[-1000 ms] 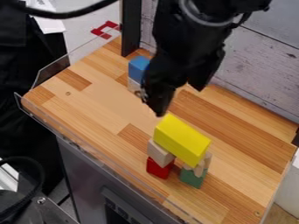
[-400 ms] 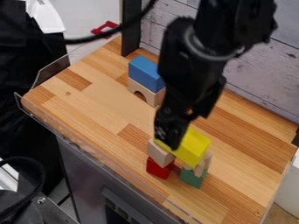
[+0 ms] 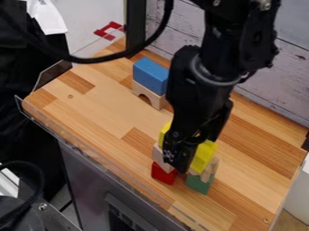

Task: Put the yellow rectangle block in bottom left

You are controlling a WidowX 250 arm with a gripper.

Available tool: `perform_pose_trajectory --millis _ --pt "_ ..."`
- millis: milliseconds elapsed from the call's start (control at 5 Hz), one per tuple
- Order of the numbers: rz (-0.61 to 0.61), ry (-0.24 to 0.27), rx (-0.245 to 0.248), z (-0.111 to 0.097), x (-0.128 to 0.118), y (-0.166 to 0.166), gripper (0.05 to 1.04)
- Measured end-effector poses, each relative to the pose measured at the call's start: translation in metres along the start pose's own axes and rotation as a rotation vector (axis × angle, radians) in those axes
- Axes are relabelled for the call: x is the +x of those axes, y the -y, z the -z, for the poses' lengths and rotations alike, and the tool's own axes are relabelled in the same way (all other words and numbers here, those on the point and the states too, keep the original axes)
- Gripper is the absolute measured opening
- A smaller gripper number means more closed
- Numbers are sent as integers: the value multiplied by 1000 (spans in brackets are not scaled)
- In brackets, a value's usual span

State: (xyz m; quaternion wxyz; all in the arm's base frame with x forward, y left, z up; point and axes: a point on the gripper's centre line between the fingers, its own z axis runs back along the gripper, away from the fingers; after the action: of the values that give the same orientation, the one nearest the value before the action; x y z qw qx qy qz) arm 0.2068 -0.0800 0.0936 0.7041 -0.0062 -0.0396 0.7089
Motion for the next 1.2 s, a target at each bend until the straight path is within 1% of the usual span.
perform_pose_trajectory --millis 200,600,800,1200 --pt "-23 -1 0 1 4 1 999" --pt "-48 13 -3 2 10 3 999" --pt "-54 23 -18 -1 10 10 999" --pt "-50 35 10 12 7 16 999"
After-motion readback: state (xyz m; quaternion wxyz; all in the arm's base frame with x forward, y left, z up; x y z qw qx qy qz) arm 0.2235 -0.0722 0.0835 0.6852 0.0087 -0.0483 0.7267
